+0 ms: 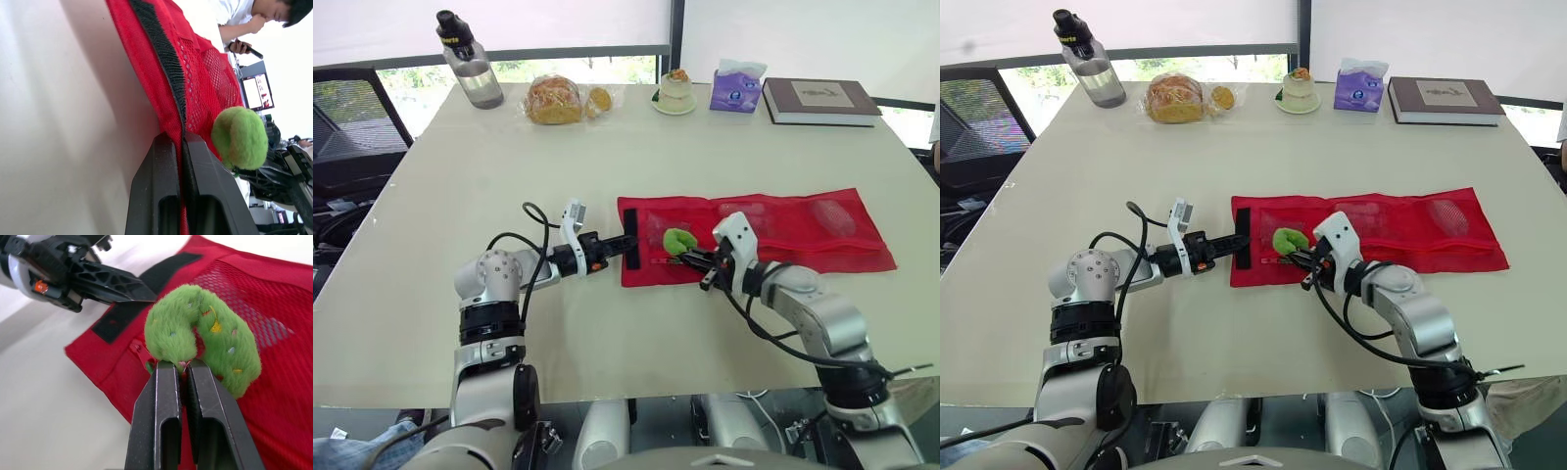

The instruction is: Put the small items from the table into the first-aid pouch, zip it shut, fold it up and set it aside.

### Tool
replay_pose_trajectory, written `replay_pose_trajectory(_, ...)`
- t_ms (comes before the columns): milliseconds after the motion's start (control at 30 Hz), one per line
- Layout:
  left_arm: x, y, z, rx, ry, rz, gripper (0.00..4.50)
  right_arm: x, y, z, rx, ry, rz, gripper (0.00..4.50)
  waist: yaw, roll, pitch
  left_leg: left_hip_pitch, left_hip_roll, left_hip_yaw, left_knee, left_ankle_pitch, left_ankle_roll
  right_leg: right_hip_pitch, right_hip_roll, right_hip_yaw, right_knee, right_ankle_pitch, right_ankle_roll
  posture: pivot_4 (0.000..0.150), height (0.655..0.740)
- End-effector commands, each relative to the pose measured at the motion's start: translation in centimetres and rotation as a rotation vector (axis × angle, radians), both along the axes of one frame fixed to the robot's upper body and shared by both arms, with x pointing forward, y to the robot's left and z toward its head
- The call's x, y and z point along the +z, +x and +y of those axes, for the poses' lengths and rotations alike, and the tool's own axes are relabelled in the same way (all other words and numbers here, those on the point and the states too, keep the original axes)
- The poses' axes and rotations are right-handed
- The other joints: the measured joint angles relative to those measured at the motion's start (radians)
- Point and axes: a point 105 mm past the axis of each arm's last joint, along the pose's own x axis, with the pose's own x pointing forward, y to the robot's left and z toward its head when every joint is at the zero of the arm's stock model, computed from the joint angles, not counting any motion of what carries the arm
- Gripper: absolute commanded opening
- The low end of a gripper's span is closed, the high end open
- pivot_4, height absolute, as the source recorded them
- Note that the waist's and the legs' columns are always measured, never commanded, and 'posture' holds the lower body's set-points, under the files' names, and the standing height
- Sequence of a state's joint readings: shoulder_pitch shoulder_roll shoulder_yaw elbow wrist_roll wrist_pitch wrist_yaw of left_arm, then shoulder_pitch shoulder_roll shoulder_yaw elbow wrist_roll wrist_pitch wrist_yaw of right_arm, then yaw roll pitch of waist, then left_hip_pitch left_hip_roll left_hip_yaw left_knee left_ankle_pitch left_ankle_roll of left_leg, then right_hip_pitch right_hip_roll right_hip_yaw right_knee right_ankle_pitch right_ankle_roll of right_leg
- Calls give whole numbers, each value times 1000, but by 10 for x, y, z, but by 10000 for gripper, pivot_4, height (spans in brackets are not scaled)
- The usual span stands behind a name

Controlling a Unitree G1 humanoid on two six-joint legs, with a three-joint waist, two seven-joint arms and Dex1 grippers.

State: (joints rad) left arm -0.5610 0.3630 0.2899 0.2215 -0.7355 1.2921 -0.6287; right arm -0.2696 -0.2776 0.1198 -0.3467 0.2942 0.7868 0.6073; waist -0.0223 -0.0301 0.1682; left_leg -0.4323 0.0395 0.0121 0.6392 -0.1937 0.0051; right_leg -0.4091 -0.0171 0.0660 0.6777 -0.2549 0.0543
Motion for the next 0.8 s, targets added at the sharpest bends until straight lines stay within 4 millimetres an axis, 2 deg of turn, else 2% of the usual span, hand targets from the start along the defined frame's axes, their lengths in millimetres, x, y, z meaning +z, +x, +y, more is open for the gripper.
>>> replay_pose_trajectory(33,-13,-5,4,-17,77,-27,0,15,8,-32,-151,-6,-78,570,1,0,0,0,0,0,0,0,0,0,0,0,0,0,0,1500,7400)
replay_pose_trajectory(233,-18,-6,5,-54,122,-69,0,18,14,-82,-340,-50,-115,570,3,0,0,0,0,1,0,0,0,0,0,1,-1,0,0,1500,7400)
replay_pose_trajectory(367,-18,-5,13,-52,151,-92,0,19,14,-112,-426,-88,-132,570,3,0,0,1,0,1,-1,0,0,0,0,1,-1,0,0,1500,7400)
replay_pose_trajectory(533,-21,-3,43,-22,248,-128,0,29,15,-161,-569,-164,-173,570,-9,0,0,1,0,2,-2,0,0,0,0,2,-1,0,-1,1500,7400)
replay_pose_trajectory(667,-20,-1,73,34,332,-142,0,40,16,-185,-658,-195,-208,570,-25,1,0,1,1,2,-3,0,0,-2,1,2,-1,-1,-1,1500,7400)
replay_pose_trajectory(800,-33,-7,105,18,552,-153,0,45,18,-209,-779,-208,-221,570,-33,1,0,2,2,3,-5,0,0,-2,2,3,0,-2,-2,1500,7400)
